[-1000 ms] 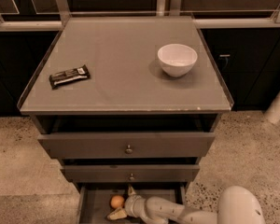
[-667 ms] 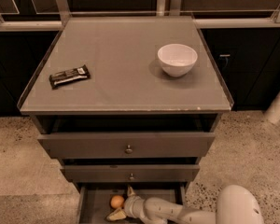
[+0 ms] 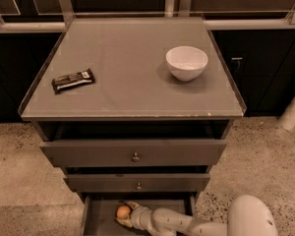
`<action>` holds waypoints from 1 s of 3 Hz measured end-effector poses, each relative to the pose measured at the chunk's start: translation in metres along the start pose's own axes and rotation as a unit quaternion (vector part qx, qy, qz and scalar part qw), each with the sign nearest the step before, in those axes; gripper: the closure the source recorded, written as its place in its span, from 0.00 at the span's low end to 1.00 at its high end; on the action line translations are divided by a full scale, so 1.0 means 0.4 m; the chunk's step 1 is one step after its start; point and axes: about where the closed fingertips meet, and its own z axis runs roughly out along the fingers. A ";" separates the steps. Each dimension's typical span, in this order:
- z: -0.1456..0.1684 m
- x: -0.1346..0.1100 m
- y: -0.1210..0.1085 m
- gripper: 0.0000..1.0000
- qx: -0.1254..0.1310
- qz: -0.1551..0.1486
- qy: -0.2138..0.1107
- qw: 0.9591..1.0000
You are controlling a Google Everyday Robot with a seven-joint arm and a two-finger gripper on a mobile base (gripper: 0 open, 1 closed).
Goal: Pick orange from bottom drawer and place on counter
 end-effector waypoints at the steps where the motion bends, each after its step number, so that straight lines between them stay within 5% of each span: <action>1: 0.000 0.000 0.000 0.63 0.000 0.000 0.000 1.000; 2: 0.000 0.000 0.000 0.87 0.000 0.000 0.000 1.000; 3: -0.007 -0.011 -0.003 1.00 -0.009 0.006 -0.011 1.000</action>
Offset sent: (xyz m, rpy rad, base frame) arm 0.0000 0.0000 0.0000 0.0000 0.0000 0.0000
